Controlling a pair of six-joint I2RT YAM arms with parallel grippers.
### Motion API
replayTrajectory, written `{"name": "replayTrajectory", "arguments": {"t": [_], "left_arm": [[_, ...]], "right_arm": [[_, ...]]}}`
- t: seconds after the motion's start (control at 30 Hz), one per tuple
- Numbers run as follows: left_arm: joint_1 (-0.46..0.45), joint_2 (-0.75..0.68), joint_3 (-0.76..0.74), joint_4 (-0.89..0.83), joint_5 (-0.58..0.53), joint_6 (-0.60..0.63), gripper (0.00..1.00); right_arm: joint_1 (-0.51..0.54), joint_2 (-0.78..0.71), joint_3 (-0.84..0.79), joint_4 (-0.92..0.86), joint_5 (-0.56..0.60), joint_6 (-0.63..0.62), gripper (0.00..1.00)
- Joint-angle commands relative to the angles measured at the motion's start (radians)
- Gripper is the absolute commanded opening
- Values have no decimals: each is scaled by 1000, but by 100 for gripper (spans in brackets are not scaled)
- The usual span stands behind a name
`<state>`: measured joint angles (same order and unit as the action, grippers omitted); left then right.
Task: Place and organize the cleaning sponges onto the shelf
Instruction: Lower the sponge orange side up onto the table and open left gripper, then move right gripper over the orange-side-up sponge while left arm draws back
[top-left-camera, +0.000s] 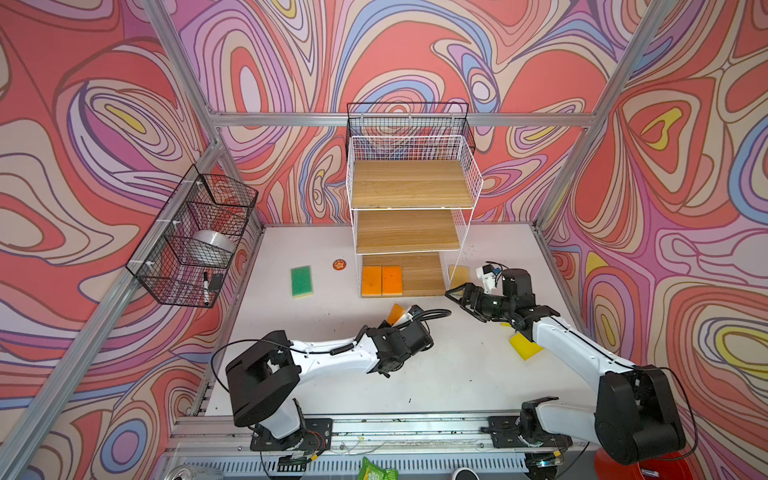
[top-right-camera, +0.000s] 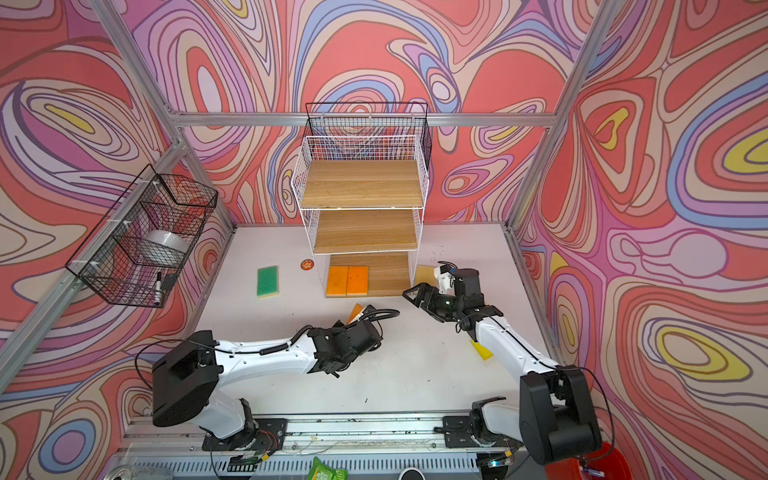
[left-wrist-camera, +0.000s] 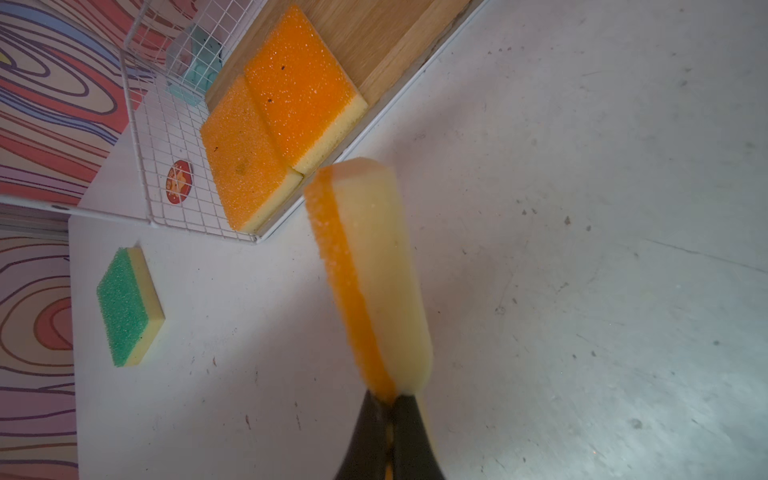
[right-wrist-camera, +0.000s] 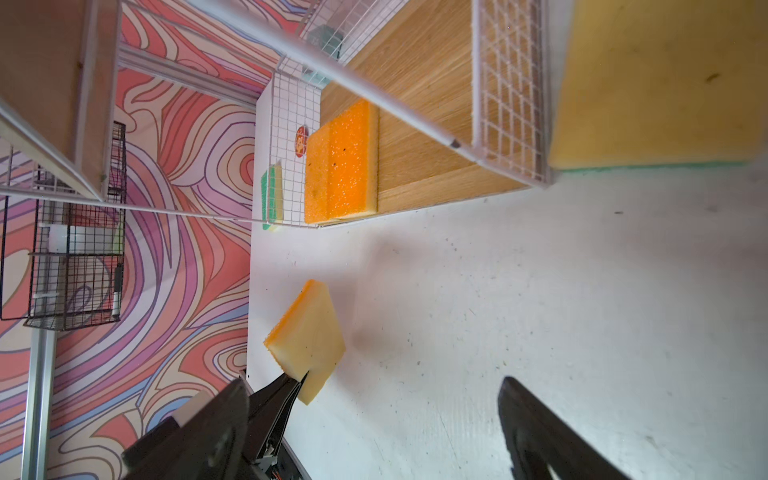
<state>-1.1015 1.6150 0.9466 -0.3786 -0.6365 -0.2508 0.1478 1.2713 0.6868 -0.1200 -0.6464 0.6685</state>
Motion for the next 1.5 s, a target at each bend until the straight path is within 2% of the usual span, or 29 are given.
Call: {"name": "replayTrajectory", "arguments": {"t": [0.0,0.2,0.27,0.4,0.6,0.77,0.97,1.17,1.27,1.47], "left_arm": [[-21,64,57,-64,-27,13,1],[-43,181,132,-75,67,-5,11],[-53,196,143,-61,109,0,21],[-76,218,176,-51,174,8,45],[-84,177,180,-27,251,-7,64],[-70,32,78,22,275,-76,63],[-13,-130,-103,79,317,-222,47],[57,-272,-276,166,357,-343,34],[72,-312,-319,178,360,-369,35],[90,-325,-364,227,396,-404,46]], "right_arm": [[-23,15,-9,-40,13,-30,97],[-33,32,-3,-60,19,-50,97],[-37,36,-3,-60,15,-48,97],[-42,45,3,-65,16,-52,97],[-42,49,20,-103,38,-89,90],[-31,28,8,-122,38,-110,80],[88,10,-35,-77,80,-101,80],[205,93,-30,-2,105,-76,67],[243,140,-16,25,108,-70,57],[297,241,15,59,112,-57,40]]}}
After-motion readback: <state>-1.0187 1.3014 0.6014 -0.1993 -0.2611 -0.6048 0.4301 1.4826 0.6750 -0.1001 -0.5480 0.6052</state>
